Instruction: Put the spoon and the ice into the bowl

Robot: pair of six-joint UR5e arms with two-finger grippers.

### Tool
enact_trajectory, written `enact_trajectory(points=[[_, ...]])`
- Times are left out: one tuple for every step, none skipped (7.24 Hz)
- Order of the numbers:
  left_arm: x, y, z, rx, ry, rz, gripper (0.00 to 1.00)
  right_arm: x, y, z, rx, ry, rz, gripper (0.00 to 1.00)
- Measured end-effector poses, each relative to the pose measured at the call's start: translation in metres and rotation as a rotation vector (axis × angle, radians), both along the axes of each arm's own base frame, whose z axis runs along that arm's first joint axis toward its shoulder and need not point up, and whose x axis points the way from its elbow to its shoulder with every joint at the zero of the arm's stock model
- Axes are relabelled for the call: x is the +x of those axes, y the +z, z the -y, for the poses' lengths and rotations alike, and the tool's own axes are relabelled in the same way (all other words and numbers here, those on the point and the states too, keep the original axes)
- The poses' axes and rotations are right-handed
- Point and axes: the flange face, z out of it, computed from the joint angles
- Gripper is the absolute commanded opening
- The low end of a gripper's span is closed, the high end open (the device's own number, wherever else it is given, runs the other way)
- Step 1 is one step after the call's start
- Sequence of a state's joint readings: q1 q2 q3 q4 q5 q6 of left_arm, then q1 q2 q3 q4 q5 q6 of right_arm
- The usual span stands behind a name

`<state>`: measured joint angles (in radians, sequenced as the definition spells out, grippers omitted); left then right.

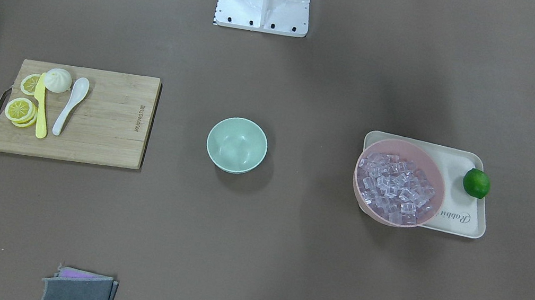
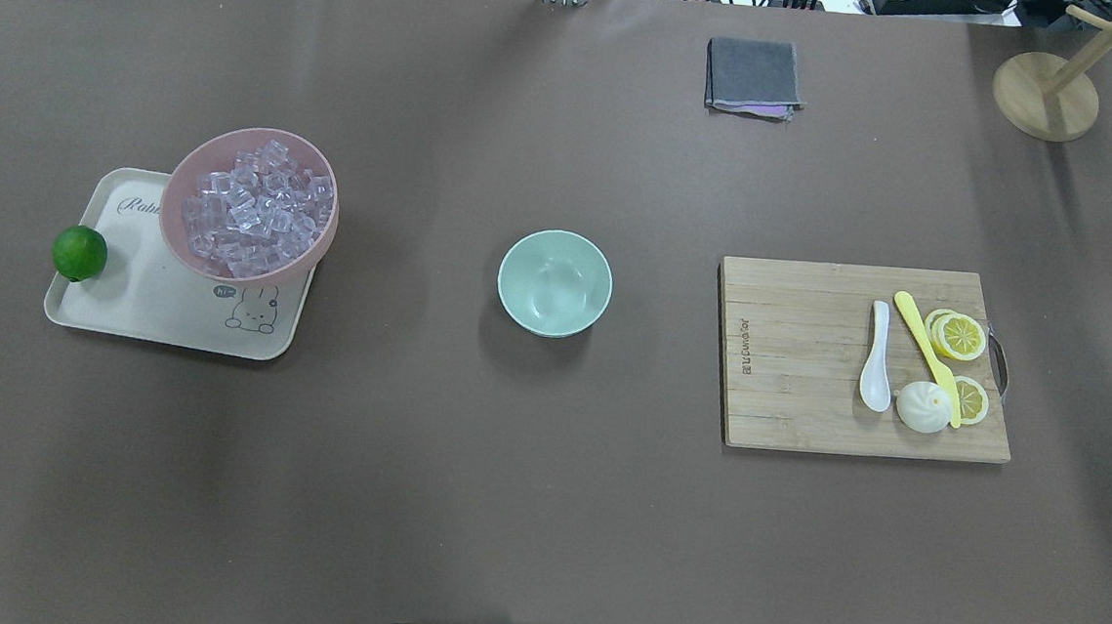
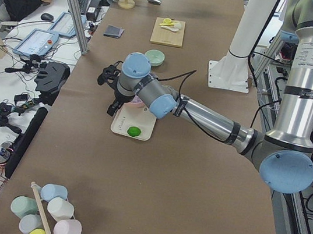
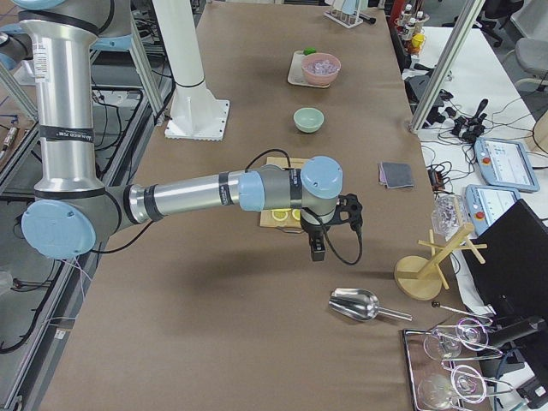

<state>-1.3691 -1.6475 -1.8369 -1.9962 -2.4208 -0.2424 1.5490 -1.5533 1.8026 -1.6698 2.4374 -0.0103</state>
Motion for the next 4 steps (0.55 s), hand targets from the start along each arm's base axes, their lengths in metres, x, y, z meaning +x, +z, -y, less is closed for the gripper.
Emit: enact_trajectory(points=[[0.032, -0.016, 0.010, 0.035, 0.045, -0.011, 0.98, -0.003, -0.009, 0.003, -0.011, 0.016, 0.020, 1.00], [0.058, -0.026, 0.018, 0.043, 0.075, -0.014, 0.98, -0.008, -0.016, 0.005, -0.022, 0.020, 0.050, 1.00], [0.082, -0.036, 0.022, 0.055, 0.093, -0.007, 0.98, -0.011, -0.019, 0.006, -0.026, 0.021, 0.074, 1.00], [0.109, -0.047, 0.022, 0.090, 0.109, 0.006, 0.98, -0.013, -0.018, 0.006, -0.009, 0.021, 0.089, 1.00]])
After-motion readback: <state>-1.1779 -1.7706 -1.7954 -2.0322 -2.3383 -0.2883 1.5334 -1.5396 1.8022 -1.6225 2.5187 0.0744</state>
